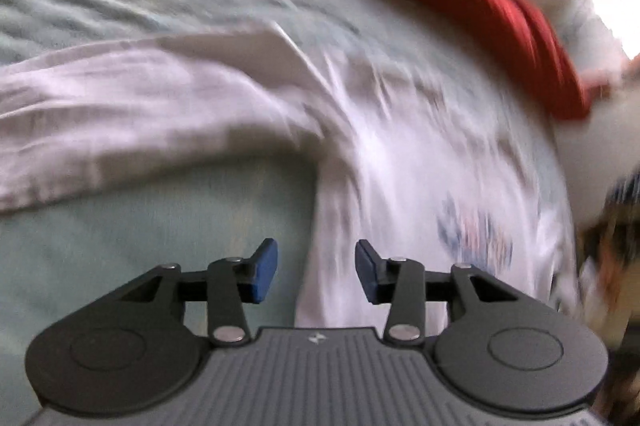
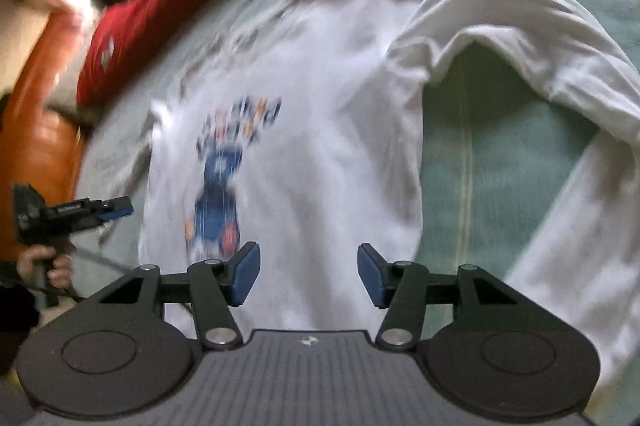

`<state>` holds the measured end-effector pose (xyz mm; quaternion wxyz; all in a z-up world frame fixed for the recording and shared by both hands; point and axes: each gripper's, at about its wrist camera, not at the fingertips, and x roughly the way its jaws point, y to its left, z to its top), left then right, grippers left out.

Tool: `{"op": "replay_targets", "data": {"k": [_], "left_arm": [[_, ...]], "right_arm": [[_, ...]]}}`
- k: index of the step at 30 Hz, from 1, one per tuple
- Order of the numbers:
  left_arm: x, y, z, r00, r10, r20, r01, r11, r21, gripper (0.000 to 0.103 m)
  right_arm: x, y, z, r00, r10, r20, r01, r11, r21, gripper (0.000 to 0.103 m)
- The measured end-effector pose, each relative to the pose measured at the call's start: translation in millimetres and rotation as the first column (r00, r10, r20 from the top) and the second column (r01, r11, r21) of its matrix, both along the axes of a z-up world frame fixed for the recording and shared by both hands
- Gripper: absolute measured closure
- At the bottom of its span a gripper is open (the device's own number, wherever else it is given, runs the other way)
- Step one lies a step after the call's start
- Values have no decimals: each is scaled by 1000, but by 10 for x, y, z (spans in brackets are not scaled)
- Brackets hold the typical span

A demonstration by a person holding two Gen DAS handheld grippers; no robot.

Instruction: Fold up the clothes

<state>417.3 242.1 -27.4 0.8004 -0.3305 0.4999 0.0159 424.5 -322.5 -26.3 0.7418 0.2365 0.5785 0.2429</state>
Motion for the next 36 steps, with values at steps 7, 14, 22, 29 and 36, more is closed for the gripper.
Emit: {"op": "replay_targets", "data": {"k": [7,14,22,29,36], "left_arm": [[-185,438,-522,910,414,36,-383,869,-312,54],[-320,509,-516,848,518,115,-485,844,-228,76],[-460,617,-224,873,473,117,-481,876,40,96],[-534,356,104,958,275,80,-285,940,188,93],[-16,145,236,973,83,215,-158,921,357,77]], "right_arm": [[43,56,-56,999,-54,-4,54,998,25,44],[11,178,-79,1000,-29,-3,29,999,20,44],[20,249,-49,1000,9,14,-9,1000,-27,44],[103,263,11,998,-1,66,10,991,-134,41],[171,398,20,995,25,93,-12,990,-139,40]]}}
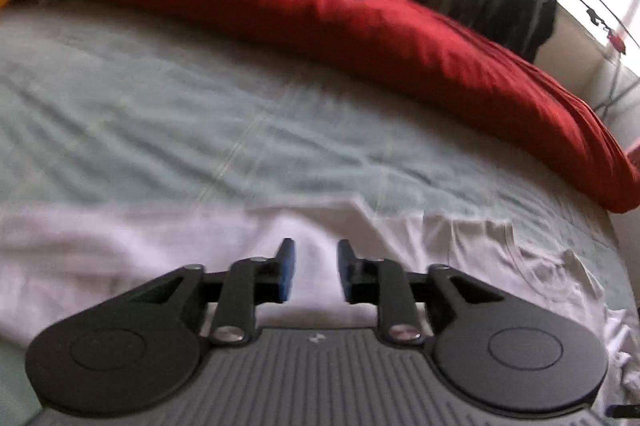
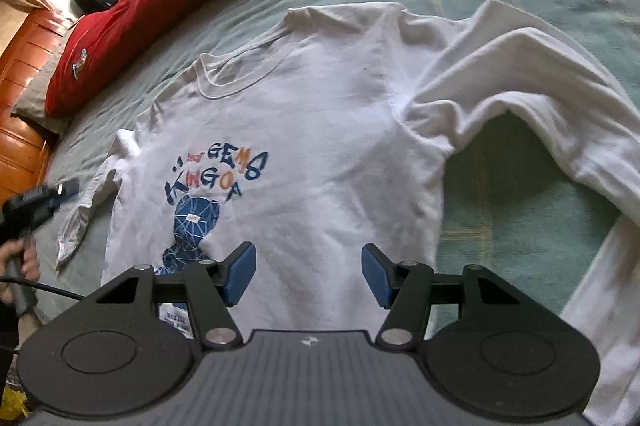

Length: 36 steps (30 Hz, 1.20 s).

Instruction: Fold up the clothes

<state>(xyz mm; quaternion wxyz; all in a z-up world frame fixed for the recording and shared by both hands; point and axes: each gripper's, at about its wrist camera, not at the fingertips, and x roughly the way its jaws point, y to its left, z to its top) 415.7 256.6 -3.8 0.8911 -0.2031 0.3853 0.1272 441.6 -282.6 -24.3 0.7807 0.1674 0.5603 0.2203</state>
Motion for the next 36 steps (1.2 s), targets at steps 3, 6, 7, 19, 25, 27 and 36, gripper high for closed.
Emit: {"op": "replay_targets", "data": {"k": [3,6,7,19,25,27,36], "left_arm": [[168,89,-279,995,-1,-96,-2,999,-32,78],[-24,221,-365,990,32,-138,-43,996,-74,77],[-148,265,-324,990,52,-129,-64,994,-91,78],[-1387,1198,-126,823,560,-98,-565,825,-32,61],[-1621,1637,-361,723,682,-111,-686,728,12,57],[-1596,1710,-442,719,683,-127,-689,724,-9,54],[-1352,1586,-248,845,521,-123,-518,854,51,85]], "right_arm": [[-5,65,-9,1000,7,1,-7,1000,3,40],[-24,85,-9,1000,8,-1,-8,1000,-4,40],[-31,88,-8,1000,8,-1,-8,1000,-8,39],[12,258,-46,1000,10,-21,-10,1000,11,37],[99,437,2,999,41,-11,-41,999,7,36],[123,509,14,999,51,-9,-51,999,4,36],[150,890,42,993,118,-1,-118,993,-8,36]]}}
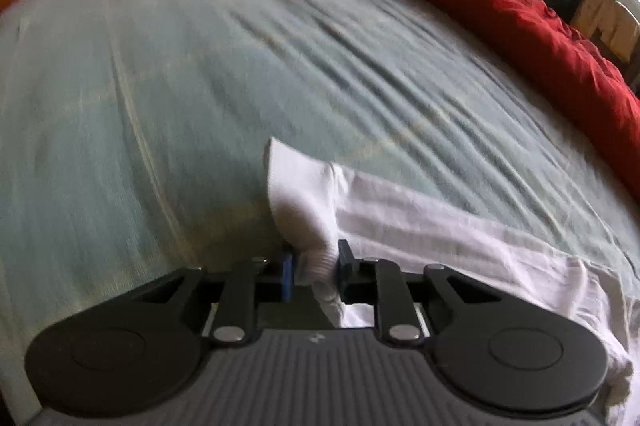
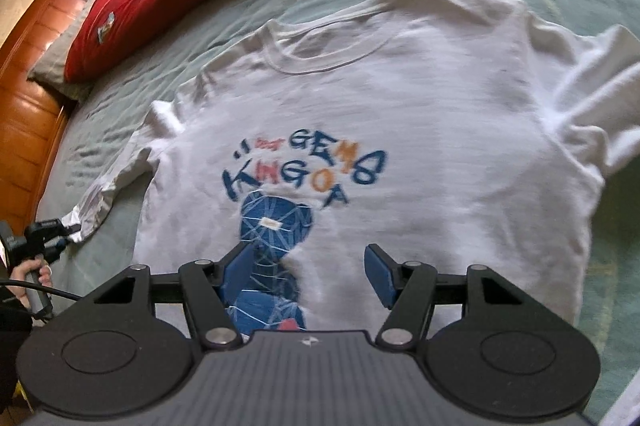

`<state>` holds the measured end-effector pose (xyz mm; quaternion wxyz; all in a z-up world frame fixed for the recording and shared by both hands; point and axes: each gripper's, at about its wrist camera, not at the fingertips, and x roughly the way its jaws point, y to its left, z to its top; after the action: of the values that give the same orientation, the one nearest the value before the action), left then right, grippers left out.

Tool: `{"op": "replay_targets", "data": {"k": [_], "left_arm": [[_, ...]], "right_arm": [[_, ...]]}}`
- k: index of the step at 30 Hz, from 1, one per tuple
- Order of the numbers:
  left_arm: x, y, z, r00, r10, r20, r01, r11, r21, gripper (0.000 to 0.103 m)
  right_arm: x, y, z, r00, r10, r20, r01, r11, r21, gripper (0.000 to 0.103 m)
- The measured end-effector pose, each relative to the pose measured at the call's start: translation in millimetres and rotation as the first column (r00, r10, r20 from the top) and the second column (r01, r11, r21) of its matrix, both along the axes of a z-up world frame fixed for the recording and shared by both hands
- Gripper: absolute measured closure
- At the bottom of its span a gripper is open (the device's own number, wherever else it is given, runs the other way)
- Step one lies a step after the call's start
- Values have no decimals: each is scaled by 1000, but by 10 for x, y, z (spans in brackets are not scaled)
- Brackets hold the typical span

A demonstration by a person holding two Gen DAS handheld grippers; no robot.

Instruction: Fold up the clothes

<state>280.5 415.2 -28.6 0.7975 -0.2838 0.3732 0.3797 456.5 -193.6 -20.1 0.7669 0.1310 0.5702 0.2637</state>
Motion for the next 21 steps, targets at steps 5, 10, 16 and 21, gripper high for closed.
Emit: {"op": "replay_targets", "data": {"k": [5,10,16,21], "left_arm": [[65,225,145,1000,-17,-14,18,998,62,76],[102,291,257,991,47,-126,-23,983,183,68],[327,-289,466,983,-183,-12,182,971,153,60],[778,-847,144,887,-452,95,457,888,-39,59]], "right_arm": [[-8,93,20,1000,22,8,-22,1000,-7,36],[-38,121,7,1000,11,8,-11,1000,-16,36],[-90,422,93,993,79,92,-73,995,-70,35],[-240,1164,83,952,252,172,-247,968,-50,35]]}}
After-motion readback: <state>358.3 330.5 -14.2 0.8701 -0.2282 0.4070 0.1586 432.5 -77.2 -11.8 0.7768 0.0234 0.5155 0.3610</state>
